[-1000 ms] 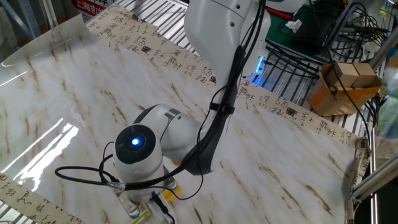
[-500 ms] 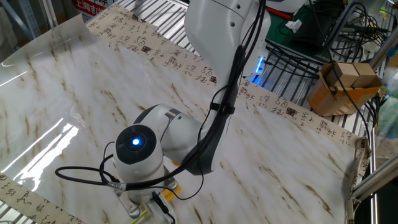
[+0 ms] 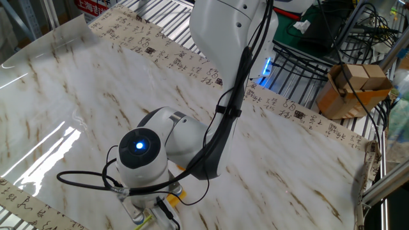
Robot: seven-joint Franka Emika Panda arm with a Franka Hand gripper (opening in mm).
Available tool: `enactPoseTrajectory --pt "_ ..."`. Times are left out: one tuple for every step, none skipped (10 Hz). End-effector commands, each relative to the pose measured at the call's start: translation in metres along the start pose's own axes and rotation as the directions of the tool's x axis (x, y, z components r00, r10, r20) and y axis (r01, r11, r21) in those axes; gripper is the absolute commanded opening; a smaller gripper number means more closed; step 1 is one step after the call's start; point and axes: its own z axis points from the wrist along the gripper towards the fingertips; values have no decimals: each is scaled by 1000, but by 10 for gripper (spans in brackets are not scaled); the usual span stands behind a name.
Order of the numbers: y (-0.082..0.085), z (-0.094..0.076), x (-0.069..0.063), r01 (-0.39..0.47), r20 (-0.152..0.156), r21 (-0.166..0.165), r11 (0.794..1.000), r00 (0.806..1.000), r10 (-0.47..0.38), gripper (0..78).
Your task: Clean the tabletop with a sponge
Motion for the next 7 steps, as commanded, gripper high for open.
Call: enactPoseTrajectory --pt "0 -2 -1 0 4 0 1000 1000 0 11" --pt "0 -2 -1 0 4 0 1000 1000 0 11" --pt "0 -2 -1 0 4 0 1000 1000 0 11" --pt "0 -2 -1 0 4 0 1000 1000 0 11" --pt "0 -2 -1 0 4 0 1000 1000 0 11" --pt "0 -2 -1 0 4 0 1000 1000 0 11" --pt "0 -5 2 25 -14 30 999 1000 -24 11"
